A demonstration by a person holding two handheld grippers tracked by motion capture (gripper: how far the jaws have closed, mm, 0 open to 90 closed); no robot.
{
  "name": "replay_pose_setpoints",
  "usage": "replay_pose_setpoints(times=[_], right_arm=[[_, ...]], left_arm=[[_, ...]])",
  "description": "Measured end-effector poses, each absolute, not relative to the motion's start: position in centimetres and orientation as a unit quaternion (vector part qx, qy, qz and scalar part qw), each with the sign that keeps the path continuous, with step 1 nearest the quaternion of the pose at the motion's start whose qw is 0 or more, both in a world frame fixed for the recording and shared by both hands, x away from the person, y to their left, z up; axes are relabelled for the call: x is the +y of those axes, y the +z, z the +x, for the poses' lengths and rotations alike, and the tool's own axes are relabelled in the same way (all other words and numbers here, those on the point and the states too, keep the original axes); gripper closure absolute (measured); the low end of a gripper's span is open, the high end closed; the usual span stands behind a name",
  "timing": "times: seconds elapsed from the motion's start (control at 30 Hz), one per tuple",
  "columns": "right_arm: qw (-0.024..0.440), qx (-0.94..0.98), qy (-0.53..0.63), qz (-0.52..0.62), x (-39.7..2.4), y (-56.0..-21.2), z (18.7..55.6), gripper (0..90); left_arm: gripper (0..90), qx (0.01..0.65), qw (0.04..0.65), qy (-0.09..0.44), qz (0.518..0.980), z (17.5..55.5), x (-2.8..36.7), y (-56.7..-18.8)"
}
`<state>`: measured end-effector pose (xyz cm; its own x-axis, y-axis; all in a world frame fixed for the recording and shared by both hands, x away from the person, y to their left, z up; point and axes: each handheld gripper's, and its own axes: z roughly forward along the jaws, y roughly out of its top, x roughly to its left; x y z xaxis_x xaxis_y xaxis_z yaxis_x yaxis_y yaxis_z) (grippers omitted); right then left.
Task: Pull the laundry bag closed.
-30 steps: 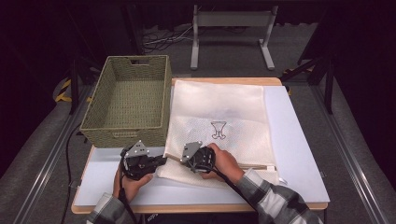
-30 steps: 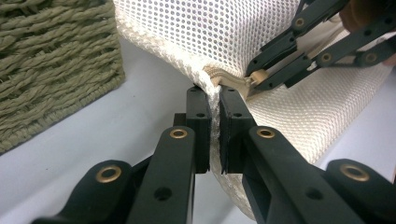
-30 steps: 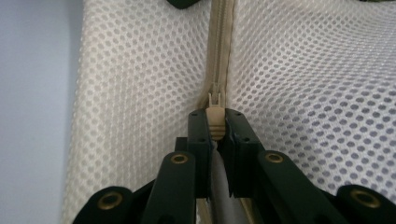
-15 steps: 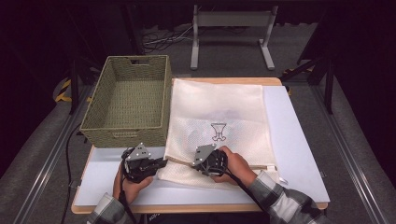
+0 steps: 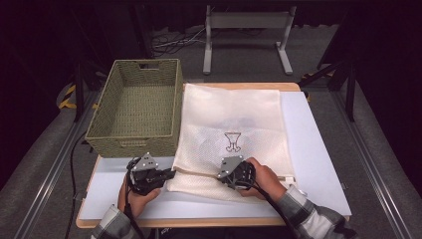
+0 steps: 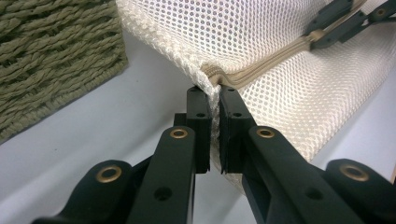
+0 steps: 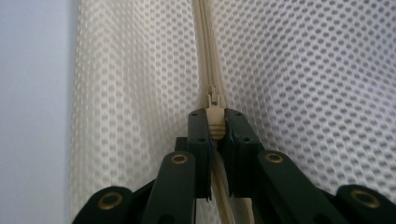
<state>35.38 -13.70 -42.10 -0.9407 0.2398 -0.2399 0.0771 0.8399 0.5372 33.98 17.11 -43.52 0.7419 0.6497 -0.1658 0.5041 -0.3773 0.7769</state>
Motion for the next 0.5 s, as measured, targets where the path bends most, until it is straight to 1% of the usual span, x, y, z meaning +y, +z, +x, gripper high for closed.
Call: replay_pose_setpoints(times=[0.5], right_arm=[[0.157,0.942,0.271,0.120,-19.9,-41.4,34.0,82.1]], left_arm=[[84.8,0.348,0.427,0.074,0.832,34.2,17.3,-43.9]])
